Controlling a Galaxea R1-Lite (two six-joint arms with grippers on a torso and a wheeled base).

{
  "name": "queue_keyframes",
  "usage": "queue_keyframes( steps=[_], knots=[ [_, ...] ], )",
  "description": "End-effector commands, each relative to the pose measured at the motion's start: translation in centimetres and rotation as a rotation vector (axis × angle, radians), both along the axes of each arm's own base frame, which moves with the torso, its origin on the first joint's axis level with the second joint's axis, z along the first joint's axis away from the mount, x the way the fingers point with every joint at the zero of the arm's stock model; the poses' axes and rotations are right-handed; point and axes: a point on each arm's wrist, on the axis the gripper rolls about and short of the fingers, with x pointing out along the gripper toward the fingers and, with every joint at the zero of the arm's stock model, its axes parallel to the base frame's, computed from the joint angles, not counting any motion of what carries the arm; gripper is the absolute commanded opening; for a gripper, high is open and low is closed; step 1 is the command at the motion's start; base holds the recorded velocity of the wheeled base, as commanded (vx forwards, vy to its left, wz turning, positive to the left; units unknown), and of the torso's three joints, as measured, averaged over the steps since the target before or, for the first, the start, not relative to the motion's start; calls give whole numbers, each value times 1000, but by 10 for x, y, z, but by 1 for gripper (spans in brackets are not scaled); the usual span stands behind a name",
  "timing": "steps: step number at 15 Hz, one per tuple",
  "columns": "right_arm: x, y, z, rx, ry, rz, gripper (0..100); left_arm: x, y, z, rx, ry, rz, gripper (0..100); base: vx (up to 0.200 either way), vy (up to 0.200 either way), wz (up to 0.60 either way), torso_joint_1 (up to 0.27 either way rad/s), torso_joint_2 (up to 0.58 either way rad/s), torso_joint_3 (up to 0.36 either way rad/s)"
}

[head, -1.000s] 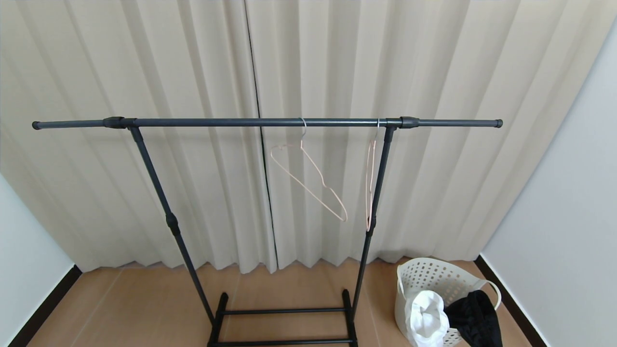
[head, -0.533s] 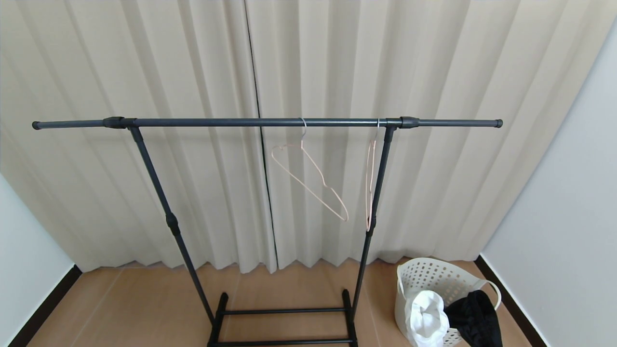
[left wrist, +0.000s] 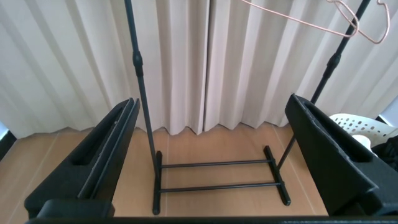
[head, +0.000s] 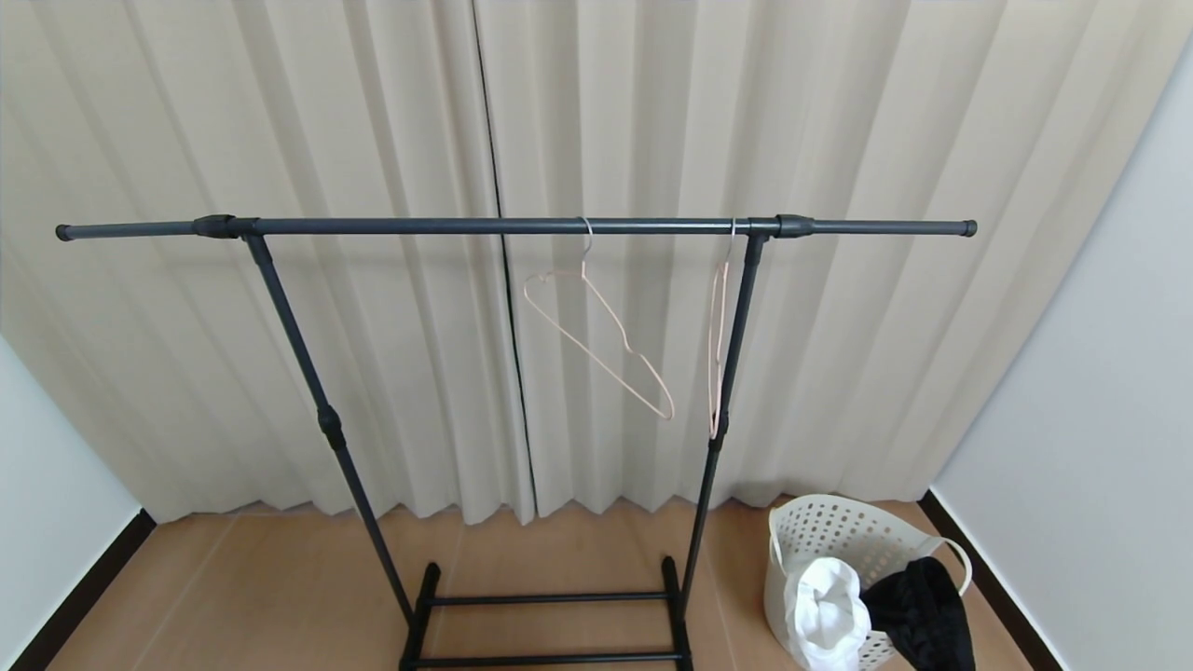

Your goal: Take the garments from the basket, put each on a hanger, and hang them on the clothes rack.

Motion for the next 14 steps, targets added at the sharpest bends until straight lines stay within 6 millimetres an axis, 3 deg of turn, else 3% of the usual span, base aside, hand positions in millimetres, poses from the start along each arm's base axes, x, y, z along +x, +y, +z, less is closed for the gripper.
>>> queue_keyframes(
  steps=[1,14],
  knots=[
    [0,0,0,-1,1,-1,100,0,0,0,-1,2,-1,100,0,0,0,-144,325,183],
    [0,0,0,1,1,0,100,0,0,0,-2,2,-1,100,0,0,0,-158,364,209]
  ],
)
